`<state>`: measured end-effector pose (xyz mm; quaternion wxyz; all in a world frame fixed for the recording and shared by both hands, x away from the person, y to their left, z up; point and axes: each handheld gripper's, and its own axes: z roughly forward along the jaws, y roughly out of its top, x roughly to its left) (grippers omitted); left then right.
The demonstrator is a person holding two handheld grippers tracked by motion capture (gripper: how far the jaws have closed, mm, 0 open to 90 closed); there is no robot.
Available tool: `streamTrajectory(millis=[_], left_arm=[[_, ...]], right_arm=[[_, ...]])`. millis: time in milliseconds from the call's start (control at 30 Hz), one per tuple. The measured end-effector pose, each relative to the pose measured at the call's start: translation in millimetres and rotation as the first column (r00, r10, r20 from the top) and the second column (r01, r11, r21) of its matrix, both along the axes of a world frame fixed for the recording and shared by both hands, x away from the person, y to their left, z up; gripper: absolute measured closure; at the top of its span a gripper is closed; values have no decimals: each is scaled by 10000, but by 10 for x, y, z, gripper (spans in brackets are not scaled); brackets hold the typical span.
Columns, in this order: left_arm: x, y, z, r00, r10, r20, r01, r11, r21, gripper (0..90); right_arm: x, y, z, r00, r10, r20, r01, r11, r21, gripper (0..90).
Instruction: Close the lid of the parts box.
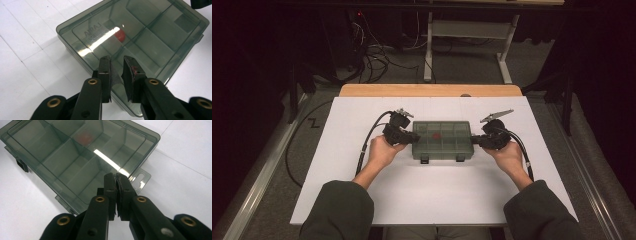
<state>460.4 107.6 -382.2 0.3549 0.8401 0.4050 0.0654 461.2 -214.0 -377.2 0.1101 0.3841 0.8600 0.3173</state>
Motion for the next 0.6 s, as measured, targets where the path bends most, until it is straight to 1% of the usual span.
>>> streamTrajectory(millis=[100,200,400,467,600], left_arm=[[-10,-13,0,10000,-4,51,4,10000,37,779],[-16,-21,7,10000,-52,35,52,9999,115,772],[-29,-43,18,9999,-122,89,120,9995,280,741],[-27,-38,22,9999,-117,29,116,9997,224,714],[-30,-32,33,10000,-20,58,18,9994,353,625]], right_arm=[[-11,-6,-12,10000,-5,72,4,10000,86,890],[-12,-19,-17,10000,37,38,-37,9998,182,871],[-18,-8,-12,10000,58,40,-59,9999,113,829],[-19,-1,-13,10000,-4,12,4,9999,123,806],[-15,22,-3,10000,14,81,-13,10000,-26,779]])
